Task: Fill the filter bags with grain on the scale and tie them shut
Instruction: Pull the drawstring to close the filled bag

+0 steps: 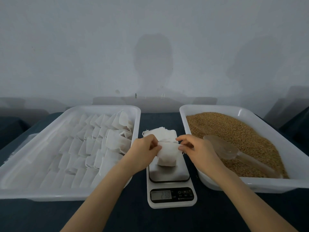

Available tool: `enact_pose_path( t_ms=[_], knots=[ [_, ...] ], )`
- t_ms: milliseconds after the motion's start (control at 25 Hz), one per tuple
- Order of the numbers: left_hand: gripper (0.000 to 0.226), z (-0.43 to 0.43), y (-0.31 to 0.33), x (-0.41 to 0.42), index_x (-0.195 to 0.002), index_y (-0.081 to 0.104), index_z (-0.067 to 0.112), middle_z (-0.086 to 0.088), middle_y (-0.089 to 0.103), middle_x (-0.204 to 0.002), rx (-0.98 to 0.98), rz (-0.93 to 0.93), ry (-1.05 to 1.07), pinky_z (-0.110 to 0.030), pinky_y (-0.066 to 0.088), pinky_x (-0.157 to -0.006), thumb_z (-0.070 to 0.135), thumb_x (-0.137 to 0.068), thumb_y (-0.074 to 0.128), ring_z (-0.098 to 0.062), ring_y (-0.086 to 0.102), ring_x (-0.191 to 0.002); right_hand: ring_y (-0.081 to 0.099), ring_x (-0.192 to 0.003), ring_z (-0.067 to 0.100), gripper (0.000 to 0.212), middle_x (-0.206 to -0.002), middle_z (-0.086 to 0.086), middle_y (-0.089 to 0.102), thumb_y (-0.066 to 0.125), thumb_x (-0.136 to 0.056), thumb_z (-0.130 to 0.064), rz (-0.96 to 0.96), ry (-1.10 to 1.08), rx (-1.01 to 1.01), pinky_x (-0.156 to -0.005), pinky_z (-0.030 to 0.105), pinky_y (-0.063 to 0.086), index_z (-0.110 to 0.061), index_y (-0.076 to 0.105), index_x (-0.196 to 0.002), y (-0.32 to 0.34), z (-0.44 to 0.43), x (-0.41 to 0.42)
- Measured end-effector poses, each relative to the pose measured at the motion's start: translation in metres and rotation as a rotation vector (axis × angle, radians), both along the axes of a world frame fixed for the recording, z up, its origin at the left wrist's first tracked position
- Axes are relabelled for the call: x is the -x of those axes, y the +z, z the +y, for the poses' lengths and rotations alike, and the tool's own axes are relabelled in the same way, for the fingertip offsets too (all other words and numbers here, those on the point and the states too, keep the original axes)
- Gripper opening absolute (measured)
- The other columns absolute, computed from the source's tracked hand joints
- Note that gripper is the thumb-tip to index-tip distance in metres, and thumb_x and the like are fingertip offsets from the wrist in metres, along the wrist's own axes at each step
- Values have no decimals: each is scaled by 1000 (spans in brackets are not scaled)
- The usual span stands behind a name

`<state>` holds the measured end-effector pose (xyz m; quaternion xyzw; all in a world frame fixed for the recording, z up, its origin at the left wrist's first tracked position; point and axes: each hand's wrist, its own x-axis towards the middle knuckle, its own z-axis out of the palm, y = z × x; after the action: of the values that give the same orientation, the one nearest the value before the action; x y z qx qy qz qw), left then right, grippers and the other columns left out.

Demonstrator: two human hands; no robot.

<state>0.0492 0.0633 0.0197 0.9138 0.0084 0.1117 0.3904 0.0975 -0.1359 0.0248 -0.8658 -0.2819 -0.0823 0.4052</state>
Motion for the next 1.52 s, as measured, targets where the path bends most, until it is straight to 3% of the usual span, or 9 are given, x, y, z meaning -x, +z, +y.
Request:
enact_pose_path(
  t_ms=[160, 320, 440, 760, 1040, 1320, 1440, 1520],
  knots=[
    [10, -1, 0, 1, -89, 53, 31, 15, 65, -84, -12, 10, -25, -6, 41, -63, 27, -90, 62, -2, 61, -77, 59, -85, -8, 23, -92, -13, 65, 64, -88, -19, 46, 4, -10, -75, 3, 42, -29, 65, -108, -4, -4, -2],
    [14, 0, 1, 3, -89, 52, 37, 15, 65, -85, 59, -4, -31, -4, 43, -61, 27, -91, 61, 6, 60, -68, 54, -87, -17, 24, -96, -12, 64, 63, -88, -19, 44, 2, -3, -74, -3, 37, -29, 64, -111, -5, -3, -2],
    [19, -2, 1, 4, -85, 50, 39, 16, 65, -83, 66, -11, -35, -4, 43, -60, 24, -91, 61, 9, 59, -65, 54, -86, -15, 25, -99, -10, 64, 62, -89, -18, 47, 0, 8, -73, -4, 37, -28, 64, -112, -6, -3, -3],
    [24, 0, 0, 2, -87, 48, 42, 17, 64, -83, 54, 8, -44, -4, 43, -60, 23, -90, 61, 6, 60, -67, 53, -86, -15, 26, -99, -11, 64, 61, -90, -19, 46, -1, 28, -73, -4, 37, -29, 62, -114, -7, -3, -4],
    [17, 1, -4, 0, -97, 53, 33, 17, 63, -82, 38, -5, -49, -4, 43, -62, 21, -89, 62, 3, 60, -72, 54, -87, -13, 25, -101, -10, 66, 61, -90, -19, 49, 0, 27, -72, -4, 36, -28, 63, -113, -8, -3, -5],
    [25, 0, -1, 2, -101, 53, 31, 13, 64, -89, 38, 13, -76, -3, 43, -64, 26, -85, 71, 2, 60, -78, 49, -86, -22, 29, -99, -16, 62, 67, -85, -24, 63, 5, 35, -70, -4, 36, -31, 62, -113, -7, -2, -3],
    [29, -2, -1, 3, -100, 55, 30, 11, 62, -88, 45, 26, -98, -9, 45, -68, 29, -80, 76, -2, 60, -79, 53, -88, -13, 31, -96, -20, 62, 72, -80, -26, 66, 60, 84, -69, 3, 38, -33, 64, -109, -5, -1, -3],
    [21, -3, 1, 4, -91, 57, 29, 11, 59, -82, 21, 13, -102, -12, 41, -66, 31, -81, 75, -3, 54, -72, 54, -84, -5, 19, -91, -12, 63, 72, -80, -25, 34, 85, 129, -68, 8, 37, -26, 68, -99, -5, 0, -3]
  ],
)
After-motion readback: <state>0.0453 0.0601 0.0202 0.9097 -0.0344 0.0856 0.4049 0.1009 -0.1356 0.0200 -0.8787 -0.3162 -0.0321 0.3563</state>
